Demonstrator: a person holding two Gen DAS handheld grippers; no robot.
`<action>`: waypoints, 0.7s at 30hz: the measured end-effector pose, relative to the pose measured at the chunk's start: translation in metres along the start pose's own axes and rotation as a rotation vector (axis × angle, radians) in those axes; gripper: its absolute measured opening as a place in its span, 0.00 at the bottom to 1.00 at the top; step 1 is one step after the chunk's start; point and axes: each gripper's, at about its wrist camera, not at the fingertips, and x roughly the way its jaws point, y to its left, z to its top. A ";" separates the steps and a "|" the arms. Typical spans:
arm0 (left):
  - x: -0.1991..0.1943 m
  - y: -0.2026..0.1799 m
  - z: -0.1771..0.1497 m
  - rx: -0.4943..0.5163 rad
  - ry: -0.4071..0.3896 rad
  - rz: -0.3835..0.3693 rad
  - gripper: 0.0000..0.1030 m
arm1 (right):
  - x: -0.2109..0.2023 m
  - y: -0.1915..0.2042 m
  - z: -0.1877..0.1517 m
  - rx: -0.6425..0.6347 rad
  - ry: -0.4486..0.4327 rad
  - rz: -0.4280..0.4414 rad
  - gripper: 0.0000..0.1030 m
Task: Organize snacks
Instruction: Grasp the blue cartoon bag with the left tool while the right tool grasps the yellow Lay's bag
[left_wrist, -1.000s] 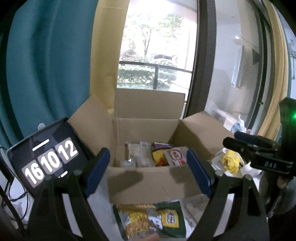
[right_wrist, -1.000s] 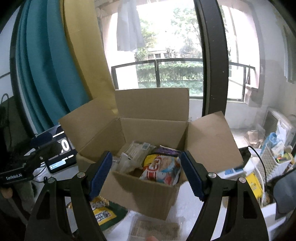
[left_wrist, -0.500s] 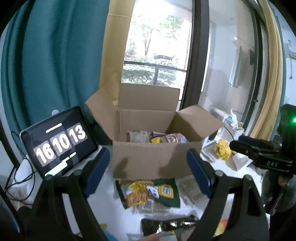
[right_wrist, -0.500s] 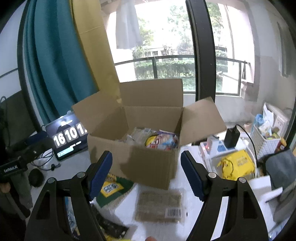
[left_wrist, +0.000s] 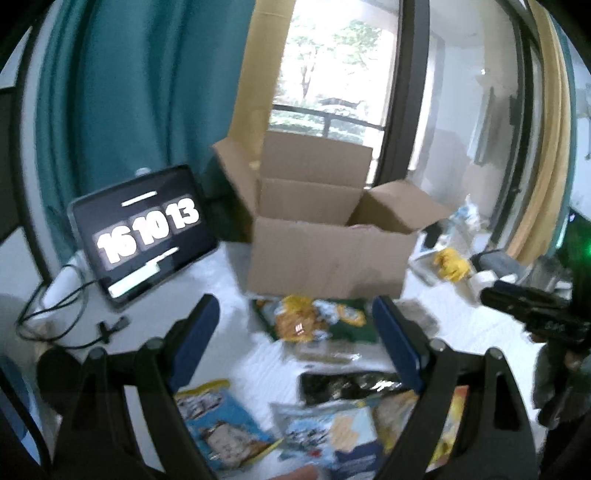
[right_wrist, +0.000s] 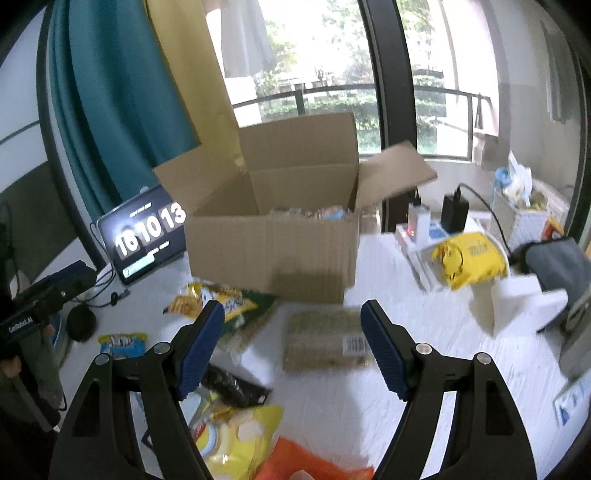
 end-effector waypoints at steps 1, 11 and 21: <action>-0.003 0.001 -0.007 0.006 0.003 0.015 0.83 | 0.000 0.000 -0.006 0.007 0.010 0.002 0.77; -0.006 0.038 -0.062 -0.087 0.115 0.112 0.84 | 0.009 0.010 -0.053 0.030 0.122 0.043 0.77; 0.034 0.069 -0.090 -0.189 0.246 0.165 0.88 | 0.023 0.028 -0.084 -0.025 0.254 0.125 0.77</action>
